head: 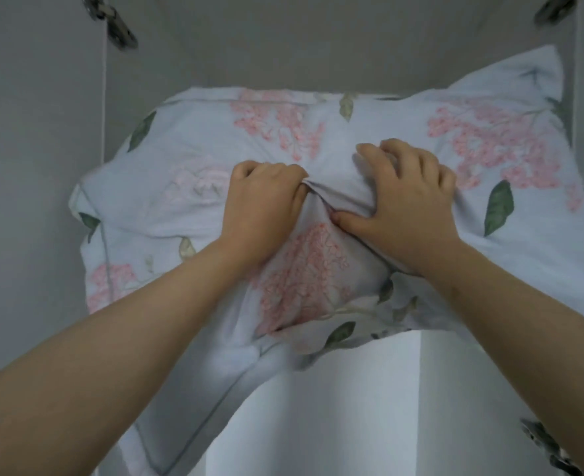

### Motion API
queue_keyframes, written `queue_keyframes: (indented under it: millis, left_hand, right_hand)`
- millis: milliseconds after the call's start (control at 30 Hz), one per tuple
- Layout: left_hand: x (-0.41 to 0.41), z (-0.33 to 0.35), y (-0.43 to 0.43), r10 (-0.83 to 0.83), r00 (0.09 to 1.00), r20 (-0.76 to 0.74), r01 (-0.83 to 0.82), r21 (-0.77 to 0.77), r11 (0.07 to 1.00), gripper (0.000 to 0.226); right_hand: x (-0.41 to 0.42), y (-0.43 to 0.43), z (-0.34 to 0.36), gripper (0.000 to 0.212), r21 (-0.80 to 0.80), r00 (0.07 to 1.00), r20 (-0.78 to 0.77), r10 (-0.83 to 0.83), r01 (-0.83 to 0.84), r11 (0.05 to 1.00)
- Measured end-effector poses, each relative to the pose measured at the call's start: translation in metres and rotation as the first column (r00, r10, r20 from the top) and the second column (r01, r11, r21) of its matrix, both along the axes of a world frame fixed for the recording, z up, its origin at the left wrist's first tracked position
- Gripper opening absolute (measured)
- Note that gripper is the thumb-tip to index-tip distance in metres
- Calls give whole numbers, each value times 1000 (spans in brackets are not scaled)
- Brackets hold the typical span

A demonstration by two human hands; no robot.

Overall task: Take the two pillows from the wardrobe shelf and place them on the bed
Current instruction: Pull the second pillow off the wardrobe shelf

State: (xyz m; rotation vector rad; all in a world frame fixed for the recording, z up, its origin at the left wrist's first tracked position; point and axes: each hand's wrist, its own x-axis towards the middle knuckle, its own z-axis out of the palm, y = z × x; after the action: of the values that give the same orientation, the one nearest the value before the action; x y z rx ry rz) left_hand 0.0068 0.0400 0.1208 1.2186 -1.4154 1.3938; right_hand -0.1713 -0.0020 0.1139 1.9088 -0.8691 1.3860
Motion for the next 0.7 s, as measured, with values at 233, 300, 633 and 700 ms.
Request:
queue_keyframes:
  millis: [233,300,633,700]
  left_hand:
    - [-42,-37,34,7,996,-86,1,92,996,34]
    - [-54,-52,42,31,995,-92,-17,144,989,34]
    - [-85,-146,90,104,955,-279,61,523,850,51]
    - [-87,-171,100,172,926,-335,77,616,784,41]
  right_hand:
    - [-28,27,-32,34,195,970,-189,155,-117,974]
    - [-37,33,-49,37,280,956,-169,239,-186,942]
    - [-61,60,-142,33,689,903,-102,417,-238,684]
    - [-60,66,-168,31,737,895,-88,438,-237,633]
